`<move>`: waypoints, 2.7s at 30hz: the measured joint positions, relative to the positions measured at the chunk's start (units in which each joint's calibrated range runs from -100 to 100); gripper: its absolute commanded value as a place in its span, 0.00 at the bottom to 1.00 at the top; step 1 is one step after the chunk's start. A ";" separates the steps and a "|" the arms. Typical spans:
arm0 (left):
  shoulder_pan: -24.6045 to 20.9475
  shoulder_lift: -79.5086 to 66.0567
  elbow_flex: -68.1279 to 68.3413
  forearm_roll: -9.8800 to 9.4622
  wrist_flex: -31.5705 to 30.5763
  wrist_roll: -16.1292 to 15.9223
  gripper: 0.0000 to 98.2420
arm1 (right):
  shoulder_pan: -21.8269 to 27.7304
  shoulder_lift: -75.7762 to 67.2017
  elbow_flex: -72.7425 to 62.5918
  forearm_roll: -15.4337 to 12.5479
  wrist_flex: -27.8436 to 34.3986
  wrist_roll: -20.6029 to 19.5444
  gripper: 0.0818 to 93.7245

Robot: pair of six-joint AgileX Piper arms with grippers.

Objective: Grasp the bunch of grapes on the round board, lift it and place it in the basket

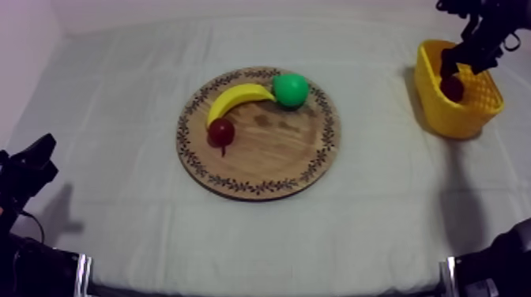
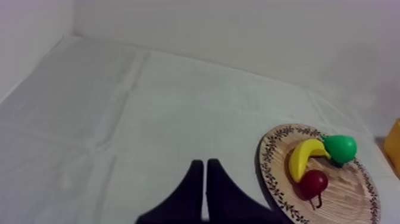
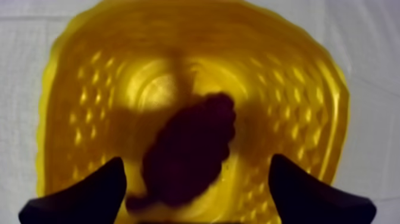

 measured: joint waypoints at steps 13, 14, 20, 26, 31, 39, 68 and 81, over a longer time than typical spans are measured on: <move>0.00 0.00 0.00 0.00 0.00 0.00 0.00 | 0.25 -17.35 7.12 0.48 -5.10 -1.02 0.69; 0.00 0.00 0.00 0.00 0.00 0.00 0.00 | 0.43 -19.13 8.04 0.53 -5.89 -1.02 0.68; 0.00 0.00 0.00 0.00 0.00 0.00 0.00 | 0.32 -32.88 16.87 0.00 -10.86 -0.87 0.60; 0.00 0.00 0.00 0.00 0.00 0.00 0.00 | -1.07 -46.46 26.36 -0.35 -14.71 -0.61 0.50; 0.00 0.00 0.00 0.00 0.00 0.00 0.00 | -2.35 -56.80 35.52 0.00 -18.73 -1.15 0.45; 0.00 0.00 0.00 0.00 0.00 0.00 0.00 | -5.20 -73.84 52.25 1.00 -24.92 -2.60 0.39; 0.00 0.00 0.00 0.00 0.00 0.00 0.00 | -7.96 -116.47 88.67 0.00 -34.26 -10.81 0.00; 0.00 0.00 0.00 0.00 0.00 -0.03 0.00 | -9.24 -116.61 88.72 -1.60 -27.08 -12.81 0.00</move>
